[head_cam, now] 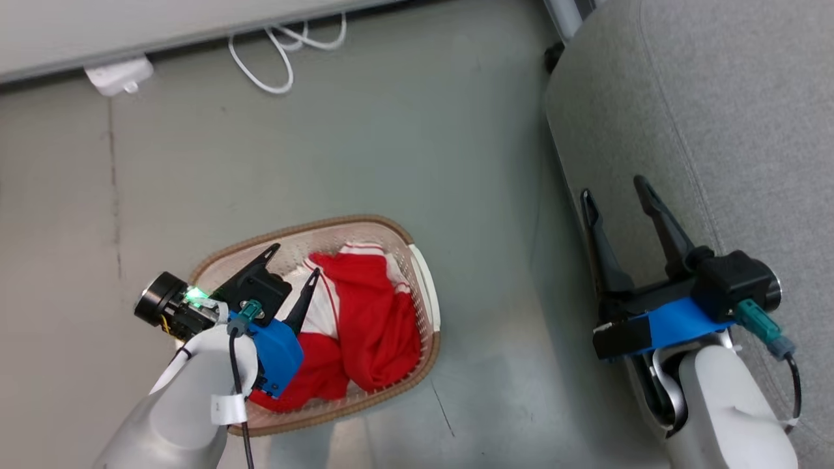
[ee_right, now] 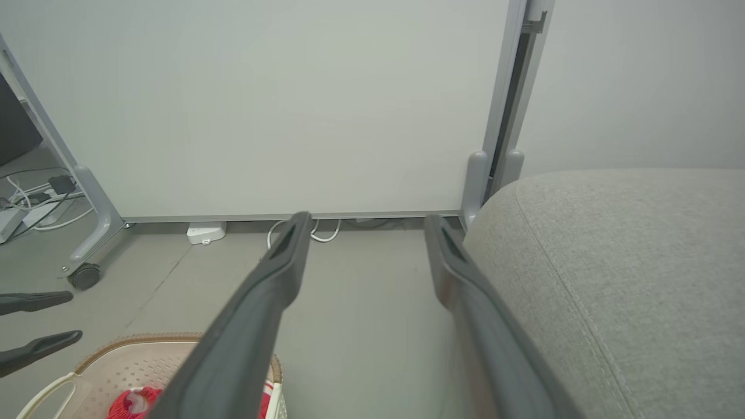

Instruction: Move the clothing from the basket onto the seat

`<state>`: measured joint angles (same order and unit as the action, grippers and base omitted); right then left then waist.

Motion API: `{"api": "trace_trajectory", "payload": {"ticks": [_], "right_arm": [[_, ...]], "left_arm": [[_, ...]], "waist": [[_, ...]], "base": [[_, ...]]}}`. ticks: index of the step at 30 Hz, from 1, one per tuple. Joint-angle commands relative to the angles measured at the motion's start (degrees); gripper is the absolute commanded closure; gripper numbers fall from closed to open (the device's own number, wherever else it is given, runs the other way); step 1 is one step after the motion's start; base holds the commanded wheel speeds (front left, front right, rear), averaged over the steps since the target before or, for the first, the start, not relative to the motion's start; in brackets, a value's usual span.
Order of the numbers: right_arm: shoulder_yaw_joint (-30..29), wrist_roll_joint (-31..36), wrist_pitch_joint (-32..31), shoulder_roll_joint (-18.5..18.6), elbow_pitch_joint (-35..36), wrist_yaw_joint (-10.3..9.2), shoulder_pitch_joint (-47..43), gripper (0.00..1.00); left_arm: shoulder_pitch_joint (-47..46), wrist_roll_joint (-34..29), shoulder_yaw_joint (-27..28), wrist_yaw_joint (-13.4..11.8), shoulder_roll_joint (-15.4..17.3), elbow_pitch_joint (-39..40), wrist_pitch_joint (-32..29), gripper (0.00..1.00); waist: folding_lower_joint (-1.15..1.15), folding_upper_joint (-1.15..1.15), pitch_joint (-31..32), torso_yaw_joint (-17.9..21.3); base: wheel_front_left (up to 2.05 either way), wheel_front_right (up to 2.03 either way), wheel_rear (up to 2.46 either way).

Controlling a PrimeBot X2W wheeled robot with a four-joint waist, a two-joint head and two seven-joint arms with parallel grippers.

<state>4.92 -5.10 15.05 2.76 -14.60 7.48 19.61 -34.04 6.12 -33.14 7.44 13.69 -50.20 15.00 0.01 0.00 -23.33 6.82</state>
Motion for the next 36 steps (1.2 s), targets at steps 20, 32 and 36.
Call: {"api": "trace_trajectory", "payload": {"ticks": [20,32,36], "right_arm": [[0.65,0.68,0.20,0.21,4.48,0.03,9.30,0.00],[0.53,0.82,0.20,0.21,7.58,0.03,12.51,0.00],[0.85,0.49,0.20,0.21,8.34,0.03,12.69,0.00]], "left_arm": [[-15.48,5.36,-26.95,0.02,2.90,-20.48,-6.24,0.00],[-19.89,13.22,-36.48,0.02,5.00,-20.36,-14.54,0.00],[-20.88,14.44,-37.85,0.02,5.58,-20.11,-15.93,0.00]], "waist": [[-0.01,0.00,-20.86,5.08],[-0.01,0.00,-28.31,5.94],[-0.01,0.00,-29.89,6.41]], "base": [[0.00,0.00,0.00],[0.00,0.00,0.00],[0.00,0.00,0.00]]}}
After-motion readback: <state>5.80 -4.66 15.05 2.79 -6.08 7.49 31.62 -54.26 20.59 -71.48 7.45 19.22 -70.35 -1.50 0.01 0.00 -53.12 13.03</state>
